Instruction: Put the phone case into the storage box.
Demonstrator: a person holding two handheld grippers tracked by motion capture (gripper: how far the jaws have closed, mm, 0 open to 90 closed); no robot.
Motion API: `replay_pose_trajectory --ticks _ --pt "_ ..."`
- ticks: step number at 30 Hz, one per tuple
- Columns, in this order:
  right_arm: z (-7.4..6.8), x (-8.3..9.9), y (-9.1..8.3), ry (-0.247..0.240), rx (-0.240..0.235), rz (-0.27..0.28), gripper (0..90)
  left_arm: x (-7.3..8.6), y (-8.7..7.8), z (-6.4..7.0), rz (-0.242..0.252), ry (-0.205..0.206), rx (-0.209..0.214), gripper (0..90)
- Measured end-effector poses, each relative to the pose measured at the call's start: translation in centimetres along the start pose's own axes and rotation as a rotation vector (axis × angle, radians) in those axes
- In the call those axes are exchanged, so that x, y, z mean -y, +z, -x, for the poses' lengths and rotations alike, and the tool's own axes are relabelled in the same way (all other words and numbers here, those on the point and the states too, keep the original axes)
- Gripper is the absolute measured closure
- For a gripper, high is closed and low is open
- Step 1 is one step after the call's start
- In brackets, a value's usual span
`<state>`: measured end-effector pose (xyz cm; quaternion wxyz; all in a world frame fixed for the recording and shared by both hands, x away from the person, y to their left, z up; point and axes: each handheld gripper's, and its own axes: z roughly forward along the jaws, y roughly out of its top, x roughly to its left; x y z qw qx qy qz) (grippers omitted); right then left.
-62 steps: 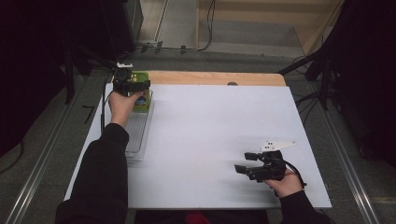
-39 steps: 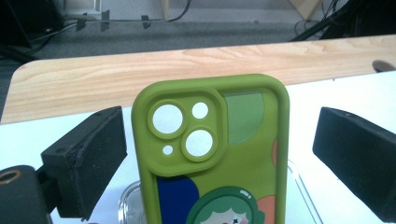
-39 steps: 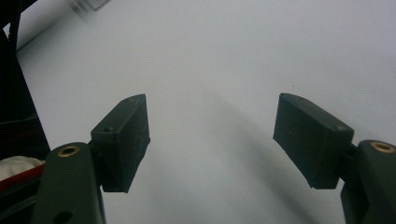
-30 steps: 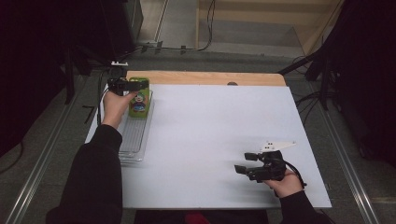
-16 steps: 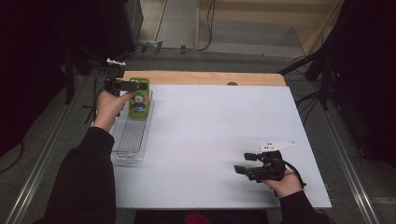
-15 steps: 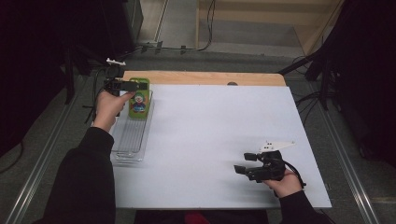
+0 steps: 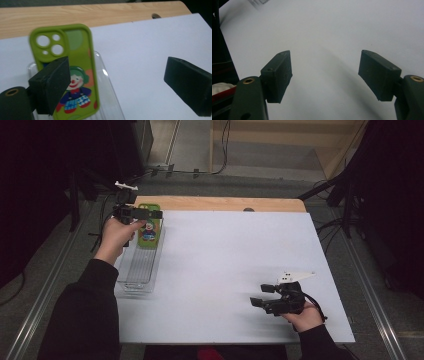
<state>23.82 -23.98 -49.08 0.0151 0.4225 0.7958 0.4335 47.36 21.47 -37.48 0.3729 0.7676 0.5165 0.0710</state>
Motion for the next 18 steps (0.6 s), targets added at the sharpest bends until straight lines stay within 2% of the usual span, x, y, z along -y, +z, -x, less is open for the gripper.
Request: replay_pose_trajectory --ticks 1,3,11,15,18 --pt "0.0 0.0 0.0 0.0 0.001 0.0 25.1 0.0 0.1 0.1 -0.008 -0.002 0.021 9.8" --pt "0.0 0.0 0.0 0.001 0.0 -0.001 25.2 0.1 0.1 0.5 -0.021 0.0 0.023 13.5" --pt "0.1 0.0 0.0 0.004 -0.001 0.001 25.2 0.8 0.3 2.1 -0.022 0.036 0.082 13.9" --pt "0.1 0.0 0.0 0.005 0.0 0.001 25.2 1.2 0.6 2.6 -0.012 0.047 0.095 13.9" --pt "0.1 0.0 0.0 0.005 0.001 0.003 25.2 1.6 1.1 3.1 -0.023 0.054 0.109 14.0"
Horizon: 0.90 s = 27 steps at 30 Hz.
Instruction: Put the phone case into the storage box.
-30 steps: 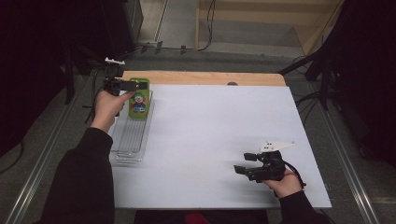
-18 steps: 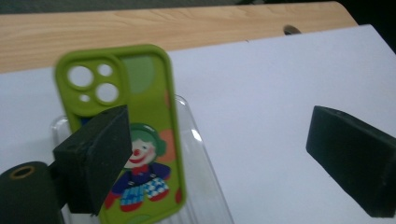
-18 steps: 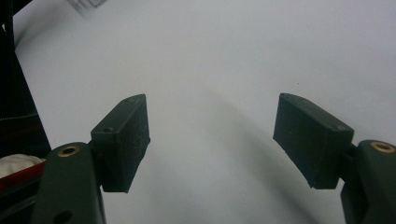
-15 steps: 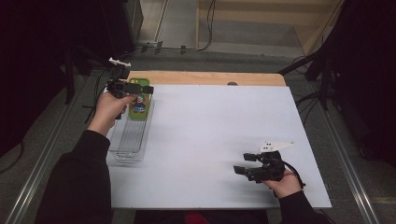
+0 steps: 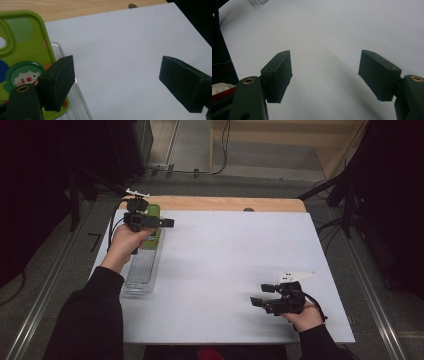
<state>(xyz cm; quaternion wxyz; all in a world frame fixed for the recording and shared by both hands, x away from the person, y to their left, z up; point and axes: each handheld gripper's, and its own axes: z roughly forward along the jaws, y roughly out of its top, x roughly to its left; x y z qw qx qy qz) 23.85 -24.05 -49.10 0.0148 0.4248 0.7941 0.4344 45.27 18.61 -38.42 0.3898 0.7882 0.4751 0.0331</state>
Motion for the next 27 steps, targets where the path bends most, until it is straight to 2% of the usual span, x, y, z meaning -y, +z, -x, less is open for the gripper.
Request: replay_pose_trajectory --ticks 6,17,27 --pt "0.0 0.0 0.0 -0.003 0.001 0.0 25.1 0.6 0.4 0.9 -0.008 0.024 0.027 14.1" --pt "0.0 0.0 0.0 -0.002 0.001 0.0 25.2 1.9 1.0 2.3 -0.02 0.038 0.089 14.4" --pt "0.0 0.0 -0.2 0.002 0.002 0.003 25.2 3.3 1.1 3.5 -0.04 0.078 0.116 14.4"
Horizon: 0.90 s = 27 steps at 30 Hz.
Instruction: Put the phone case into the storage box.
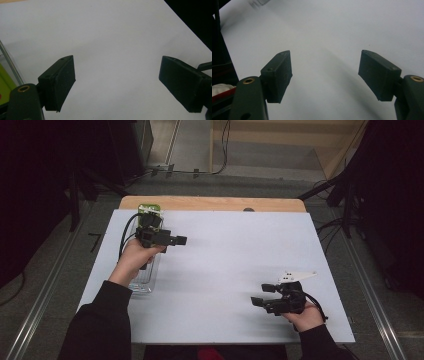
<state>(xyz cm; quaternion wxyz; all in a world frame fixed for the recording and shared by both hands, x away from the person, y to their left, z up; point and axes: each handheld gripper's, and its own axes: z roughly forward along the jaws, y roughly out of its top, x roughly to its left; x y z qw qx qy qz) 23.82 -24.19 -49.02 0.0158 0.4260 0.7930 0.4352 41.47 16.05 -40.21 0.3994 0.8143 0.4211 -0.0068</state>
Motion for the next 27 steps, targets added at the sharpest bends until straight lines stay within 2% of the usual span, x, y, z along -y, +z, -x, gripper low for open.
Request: replay_pose_trajectory --ticks 10,14,19,24,27 --pt "0.0 0.0 0.0 0.002 -0.002 -0.001 25.1 1.7 -0.1 1.0 0.0 0.03 0.04 14.5" --pt "0.0 0.0 0.0 0.002 -0.003 -0.002 25.2 2.5 0.1 1.5 0.007 0.065 0.046 16.2" --pt "0.0 0.0 0.0 0.002 -0.003 -0.001 25.2 3.3 0.3 2.2 0.0 0.087 0.073 16.2" --pt "0.0 0.0 0.0 0.002 -0.003 -0.002 25.2 4.0 0.1 2.6 0.017 0.112 0.087 16.2" --pt "0.0 0.0 0.0 0.003 -0.005 -0.003 25.2 4.4 -0.2 2.7 0.036 0.122 0.082 16.2"
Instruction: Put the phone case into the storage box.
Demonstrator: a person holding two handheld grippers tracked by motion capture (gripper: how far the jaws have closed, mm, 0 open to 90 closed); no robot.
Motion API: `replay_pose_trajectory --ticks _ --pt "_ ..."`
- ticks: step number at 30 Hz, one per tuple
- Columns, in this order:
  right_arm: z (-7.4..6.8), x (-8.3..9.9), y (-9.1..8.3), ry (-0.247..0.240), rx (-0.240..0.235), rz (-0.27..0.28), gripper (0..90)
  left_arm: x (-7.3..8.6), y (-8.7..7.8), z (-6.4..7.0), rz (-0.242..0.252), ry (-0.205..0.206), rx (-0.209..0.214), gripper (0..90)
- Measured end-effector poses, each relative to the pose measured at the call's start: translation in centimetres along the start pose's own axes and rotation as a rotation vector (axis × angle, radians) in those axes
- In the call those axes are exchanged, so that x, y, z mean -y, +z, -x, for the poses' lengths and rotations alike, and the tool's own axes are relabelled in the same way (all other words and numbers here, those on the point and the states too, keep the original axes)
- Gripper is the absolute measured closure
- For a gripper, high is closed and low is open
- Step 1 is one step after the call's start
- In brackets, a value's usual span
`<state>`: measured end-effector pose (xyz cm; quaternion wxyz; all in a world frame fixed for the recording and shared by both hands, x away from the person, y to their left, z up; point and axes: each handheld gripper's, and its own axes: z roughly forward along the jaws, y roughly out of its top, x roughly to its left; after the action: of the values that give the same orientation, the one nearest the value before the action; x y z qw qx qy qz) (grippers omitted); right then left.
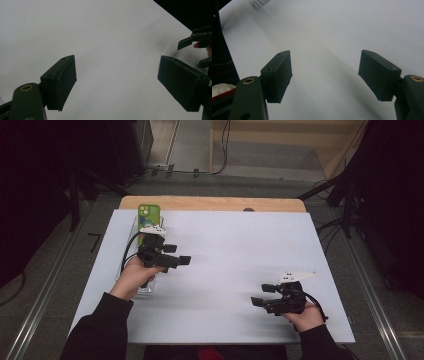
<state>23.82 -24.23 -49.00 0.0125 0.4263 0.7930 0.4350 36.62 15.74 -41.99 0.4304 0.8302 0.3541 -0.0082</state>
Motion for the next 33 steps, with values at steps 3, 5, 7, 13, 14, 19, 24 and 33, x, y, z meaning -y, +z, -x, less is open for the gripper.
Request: replay_pose_trajectory --ticks 3,5,7,13,14,19,24,33 --pt "0.0 0.0 0.0 0.004 -0.003 0.002 25.2 0.6 -0.2 0.2 0.014 0.0 0.002 16.2" --pt "0.0 0.0 -0.1 0.004 -0.003 0.003 25.2 0.9 -0.3 0.4 0.009 0.001 0.007 16.2" --pt "0.0 -0.1 0.0 0.005 -0.003 0.002 25.2 1.0 -0.4 0.5 -0.009 0.007 0.002 16.2" --pt "0.0 -0.1 0.0 0.001 -0.005 0.0 25.2 1.7 -0.9 1.0 0.001 0.024 0.004 16.2" --pt "0.0 0.0 0.0 0.003 -0.004 0.001 25.2 1.9 -1.0 1.1 0.006 0.027 0.002 16.2" --pt "0.0 0.0 0.0 0.006 -0.004 0.002 25.2 2.8 -1.3 1.3 0.021 0.028 -0.008 16.2" --pt "0.0 -0.1 0.0 0.007 -0.004 0.001 25.2 3.9 -1.6 1.4 0.021 0.044 -0.011 16.2" --pt "0.1 -0.1 0.0 0.007 -0.003 -0.001 25.2 5.3 -2.0 1.9 0.039 0.066 -0.02 16.4"
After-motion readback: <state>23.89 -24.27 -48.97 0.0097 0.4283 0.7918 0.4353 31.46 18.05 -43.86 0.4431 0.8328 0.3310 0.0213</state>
